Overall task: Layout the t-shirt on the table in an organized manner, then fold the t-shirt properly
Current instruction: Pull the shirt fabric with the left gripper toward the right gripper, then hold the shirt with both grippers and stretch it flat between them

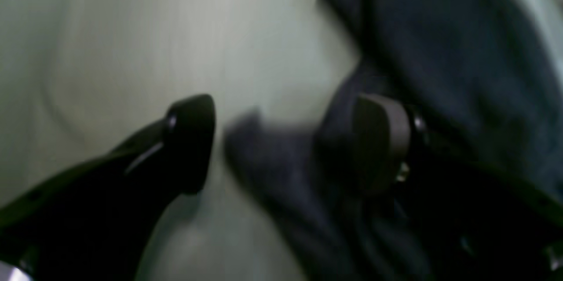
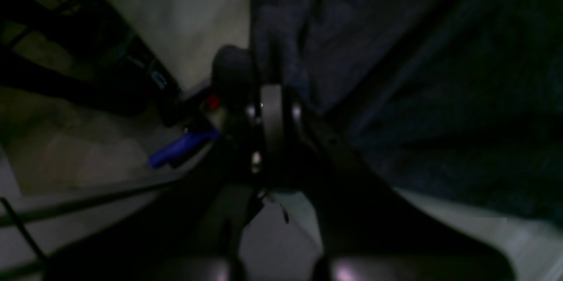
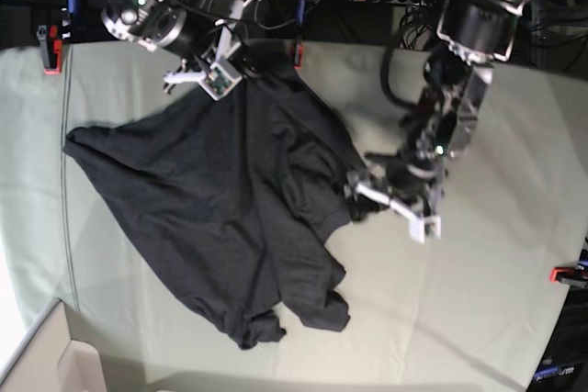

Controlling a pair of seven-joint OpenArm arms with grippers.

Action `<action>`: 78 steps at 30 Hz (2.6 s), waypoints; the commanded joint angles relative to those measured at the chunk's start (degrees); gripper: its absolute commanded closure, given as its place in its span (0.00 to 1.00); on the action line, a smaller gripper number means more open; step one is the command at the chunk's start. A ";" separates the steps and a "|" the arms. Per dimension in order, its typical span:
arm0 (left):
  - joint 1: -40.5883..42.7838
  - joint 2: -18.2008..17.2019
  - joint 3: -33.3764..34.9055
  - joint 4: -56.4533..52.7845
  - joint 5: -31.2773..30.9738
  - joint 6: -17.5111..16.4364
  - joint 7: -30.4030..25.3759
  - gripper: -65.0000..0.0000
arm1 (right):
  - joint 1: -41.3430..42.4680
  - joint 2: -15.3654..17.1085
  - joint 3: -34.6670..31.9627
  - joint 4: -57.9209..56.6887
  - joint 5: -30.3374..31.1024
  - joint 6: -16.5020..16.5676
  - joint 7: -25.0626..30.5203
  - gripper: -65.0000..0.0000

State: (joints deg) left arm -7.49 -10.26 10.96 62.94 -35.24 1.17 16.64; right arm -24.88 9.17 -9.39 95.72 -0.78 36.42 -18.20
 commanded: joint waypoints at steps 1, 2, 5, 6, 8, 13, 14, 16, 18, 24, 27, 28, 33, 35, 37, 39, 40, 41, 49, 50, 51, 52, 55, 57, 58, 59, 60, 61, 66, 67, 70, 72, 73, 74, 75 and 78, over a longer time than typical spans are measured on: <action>-1.09 0.28 -0.37 0.76 -0.14 -0.42 -1.48 0.28 | -0.21 0.11 0.11 0.76 1.08 0.81 1.10 1.00; -1.09 0.28 -0.28 0.58 -0.14 -0.42 -1.48 0.28 | -0.21 0.11 0.11 0.76 1.08 0.81 1.10 1.00; -1.00 0.37 -0.02 0.40 -0.14 -0.42 -1.48 0.28 | -0.21 0.11 0.11 0.76 1.08 0.81 1.10 1.00; -1.00 0.46 -0.02 0.40 -0.14 -0.51 -1.48 0.29 | -0.21 0.11 0.11 0.76 1.08 0.81 1.10 1.00; -1.00 1.08 0.07 -0.04 -0.05 -0.77 -1.48 0.37 | -0.21 0.11 0.29 0.76 1.08 0.81 1.10 1.00; -1.35 1.69 -0.46 -4.08 -0.49 -0.51 -1.48 1.00 | -0.21 0.11 0.38 0.76 1.08 0.81 1.10 1.00; -1.35 1.60 -0.46 -4.26 -0.58 -0.51 -1.48 1.00 | -0.21 0.11 0.46 0.76 1.08 0.81 1.10 1.00; -0.91 0.99 -0.54 -3.20 -0.67 -0.51 -1.66 0.96 | -0.21 0.11 0.55 0.76 1.08 0.81 1.10 1.00; 0.32 -0.16 -2.48 0.23 -0.67 -0.51 -1.48 1.00 | -0.21 0.11 0.55 0.76 1.08 0.81 1.10 1.00; 10.78 -0.60 -21.29 17.99 -0.67 -0.42 -1.39 1.00 | 0.22 0.19 0.46 0.94 1.00 0.81 1.10 1.00; 15.71 -0.60 -30.26 25.46 -0.67 -0.42 -1.39 1.00 | 0.22 0.02 -0.06 1.29 1.00 0.81 1.18 1.00; 17.20 -0.60 -32.63 26.95 -0.67 -0.51 -1.39 1.00 | 0.22 -0.51 -0.85 1.29 1.00 0.81 1.27 1.00; 21.60 -0.60 -43.53 29.41 -0.67 -0.95 -1.39 1.00 | 0.31 -1.04 -6.22 1.29 1.00 0.81 1.10 1.00; 21.68 -0.60 -48.19 28.45 -0.67 -0.95 -1.39 1.00 | 0.31 -1.04 -8.85 1.29 1.00 0.81 1.10 1.00; 21.51 -0.60 -51.88 26.07 -0.67 -1.04 -1.39 1.00 | 0.31 -1.04 -10.70 1.29 1.00 0.81 1.10 1.00; 21.24 -0.60 -54.43 24.23 -0.67 -1.04 -1.39 1.00 | 0.31 -1.04 -12.19 1.29 1.00 0.81 1.10 1.00; 21.24 -0.60 -55.14 23.70 -0.67 -1.04 -1.39 1.00 | 0.31 -1.04 -12.37 1.29 1.00 0.81 1.10 1.00; 21.33 -0.60 -55.93 23.26 -0.67 -1.04 -1.39 1.00 | 0.31 -1.04 -12.37 1.29 1.00 0.81 1.10 1.00; 22.91 1.25 -58.48 18.69 -0.67 -1.04 -1.39 0.99 | 0.22 -0.69 -12.11 0.94 1.00 0.54 1.10 1.00; 22.91 1.34 -58.48 17.46 -0.67 -1.04 -1.39 0.99 | 0.14 -0.69 -12.02 0.85 1.00 0.54 1.10 1.00; 22.83 1.43 -58.48 16.49 -0.67 -1.04 -1.39 0.99 | 0.14 -0.60 -11.93 0.85 1.00 0.54 1.10 1.00; 22.83 1.43 -58.30 15.44 -0.67 -1.04 -1.39 0.99 | -0.04 -0.51 -11.14 0.85 1.00 0.54 1.10 1.00; 22.91 1.51 -58.13 14.56 -0.67 -1.04 -0.95 0.97 | -0.30 -0.60 -7.98 0.94 1.00 0.54 1.10 0.97; 22.74 1.43 -58.39 14.29 -0.67 -1.04 1.86 0.89 | -0.30 -0.42 -5.69 0.94 1.00 0.54 1.01 0.88; 22.74 1.34 -58.48 14.29 -0.67 -1.04 3.36 0.84 | -0.30 -0.33 -4.19 0.94 1.00 0.54 1.01 0.82; 22.48 1.34 -58.48 14.47 -0.67 -1.04 4.15 0.79 | -0.30 -0.33 -2.26 0.94 1.00 0.54 1.01 0.76; 21.95 1.34 -58.48 14.65 -0.67 -1.04 4.94 0.75 | -0.30 -0.42 0.02 0.94 1.00 0.54 1.01 0.71; 21.60 1.25 -58.48 14.73 -0.67 -1.04 5.38 0.72 | -0.30 -0.60 2.66 0.94 1.00 0.54 1.01 0.66; 21.16 1.16 -58.57 14.47 -0.67 -1.04 6.96 0.66 | 0.40 -2.18 16.38 0.67 1.08 0.45 1.27 0.49; 21.07 1.16 -58.57 14.47 -0.67 -1.04 6.96 0.66 | 0.40 -3.06 20.24 0.06 1.08 0.45 1.45 0.47; 20.80 1.34 -58.30 14.38 -0.67 -1.04 6.96 0.66 | 4.44 -5.52 29.56 -2.93 1.08 0.81 1.18 0.44; 20.28 1.51 -58.48 14.29 -0.23 -1.04 7.05 0.66 | 6.29 -6.05 33.96 -6.45 1.08 0.89 1.18 0.43; 20.28 1.51 -58.48 14.29 -0.14 -1.04 7.05 0.66 | 7.17 -5.96 34.84 -8.03 1.08 1.07 1.36 0.43; 20.28 1.51 -58.30 14.29 -0.23 -1.04 7.05 0.66 | 7.87 -5.96 35.37 -9.26 1.08 1.77 1.45 0.43; 20.28 1.51 -58.30 14.38 -0.40 -1.04 7.05 0.66 | 8.40 -5.87 35.54 -10.32 1.08 3.00 1.45 0.43; 19.66 1.34 -58.30 14.38 -0.14 -1.04 7.05 0.66 | 9.10 -5.87 35.63 -11.99 0.91 3.58 1.45 0.43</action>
State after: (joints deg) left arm 12.67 -7.77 -47.16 76.42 -35.14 0.40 24.69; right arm -16.32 2.79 26.09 82.83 -0.80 39.42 -18.06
